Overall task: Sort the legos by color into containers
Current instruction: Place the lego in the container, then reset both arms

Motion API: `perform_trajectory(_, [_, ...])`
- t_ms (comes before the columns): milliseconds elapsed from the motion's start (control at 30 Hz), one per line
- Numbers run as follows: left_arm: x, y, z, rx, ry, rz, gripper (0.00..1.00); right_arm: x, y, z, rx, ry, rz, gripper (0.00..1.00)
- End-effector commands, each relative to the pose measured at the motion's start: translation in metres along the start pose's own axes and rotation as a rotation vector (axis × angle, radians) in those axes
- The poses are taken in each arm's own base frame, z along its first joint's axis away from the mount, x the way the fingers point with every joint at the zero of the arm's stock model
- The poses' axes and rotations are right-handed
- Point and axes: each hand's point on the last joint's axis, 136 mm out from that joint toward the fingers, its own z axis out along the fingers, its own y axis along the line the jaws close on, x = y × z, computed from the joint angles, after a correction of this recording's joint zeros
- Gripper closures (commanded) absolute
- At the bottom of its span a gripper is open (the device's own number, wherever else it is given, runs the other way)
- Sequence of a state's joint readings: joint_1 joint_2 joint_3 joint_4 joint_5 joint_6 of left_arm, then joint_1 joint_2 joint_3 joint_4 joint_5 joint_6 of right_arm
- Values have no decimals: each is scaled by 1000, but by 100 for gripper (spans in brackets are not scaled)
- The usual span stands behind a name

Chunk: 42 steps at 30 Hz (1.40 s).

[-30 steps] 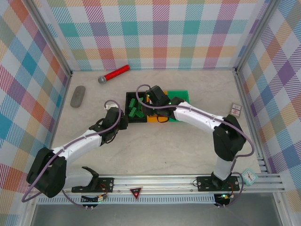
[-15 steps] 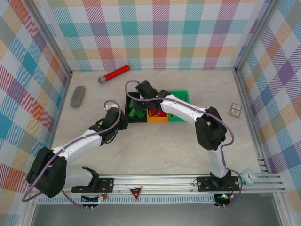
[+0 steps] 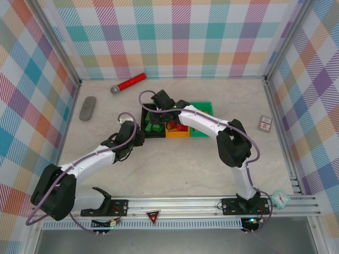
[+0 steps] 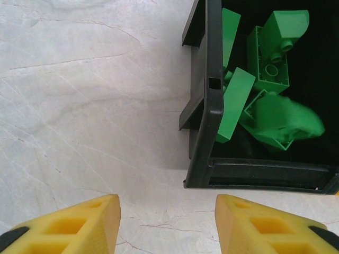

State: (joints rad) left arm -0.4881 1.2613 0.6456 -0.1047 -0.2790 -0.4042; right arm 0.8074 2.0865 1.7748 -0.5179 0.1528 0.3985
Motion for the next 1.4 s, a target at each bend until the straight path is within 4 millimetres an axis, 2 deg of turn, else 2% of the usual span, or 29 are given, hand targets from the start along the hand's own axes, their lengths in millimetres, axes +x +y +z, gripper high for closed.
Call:
perform_trajectory(0, [-2,4,0,-15,0,-10,50,2,4,-11,-4,-7,-22,47])
perform_trajectory(200, [-2,5,-1,-19,-3,-11,50,19,-6,-33,-13,-31,-11,46])
perform_trajectory(400, [-4,7,-3,-24,-18,-15,50,45,-31,-60,34,-74,3,46])
perform_trajectory(600, [-11,13,-15,-33,-71,-26,50,73,-71,-90,163,-112,11,46])
perform_trajectory(833, [-23,31,-36,-78,-172,-50,50,100,-125,-122,323,-243,79,45])
perform_trajectory(933, [-28,40,-45,-109,-209,-52,50,104,-142,-138,363,-292,100,42])
perform_trajectory(1000, [-32,45,-50,-131,-231,-50,50,106,-155,-146,384,-310,114,39])
perform_trajectory(1067, [-35,54,-55,-172,-258,-55,50,110,-173,-154,419,-309,138,31])
perform_trajectory(1200, [-43,69,-67,-251,-297,-70,50,115,-211,-172,491,-323,187,26])
perform_trajectory(1267, [-47,78,-74,-290,-328,-83,42,114,-229,-186,524,-339,210,24])
perform_trajectory(1300, [-49,82,-78,-308,-340,-91,42,113,-236,-191,538,-353,212,23])
perform_trajectory(1333, [-50,87,-82,-331,-354,-104,42,111,-244,-198,559,-380,211,20])
perform_trajectory(1367, [-51,92,-85,-347,-366,-118,37,109,-253,-205,585,-405,220,16])
